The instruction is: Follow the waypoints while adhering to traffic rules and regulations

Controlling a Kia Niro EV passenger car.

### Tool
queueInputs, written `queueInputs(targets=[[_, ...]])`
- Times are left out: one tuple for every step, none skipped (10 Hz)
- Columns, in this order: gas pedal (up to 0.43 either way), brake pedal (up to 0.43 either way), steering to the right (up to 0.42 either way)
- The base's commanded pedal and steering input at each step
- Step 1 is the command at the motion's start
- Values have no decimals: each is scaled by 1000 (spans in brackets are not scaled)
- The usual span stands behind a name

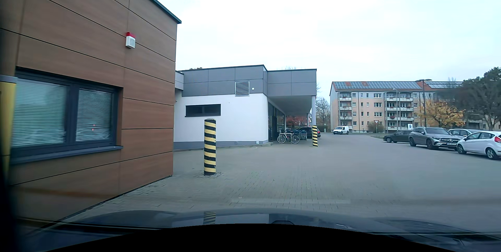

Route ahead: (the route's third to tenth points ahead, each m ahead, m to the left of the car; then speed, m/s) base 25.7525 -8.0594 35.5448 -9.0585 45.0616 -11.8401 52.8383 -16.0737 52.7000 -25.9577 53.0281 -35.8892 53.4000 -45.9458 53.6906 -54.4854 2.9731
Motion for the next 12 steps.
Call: queueInputs(targets=[[0, 0, 255], [0, 0, 266], [0, 0, 274], [0, 0, 281], [0, 0, 291], [0, 0, 309], [0, 0, 328], [0, 0, 355], [0, 0, 382], [0, 0, 405], [0, 0, 428], [0, 0, 451]])
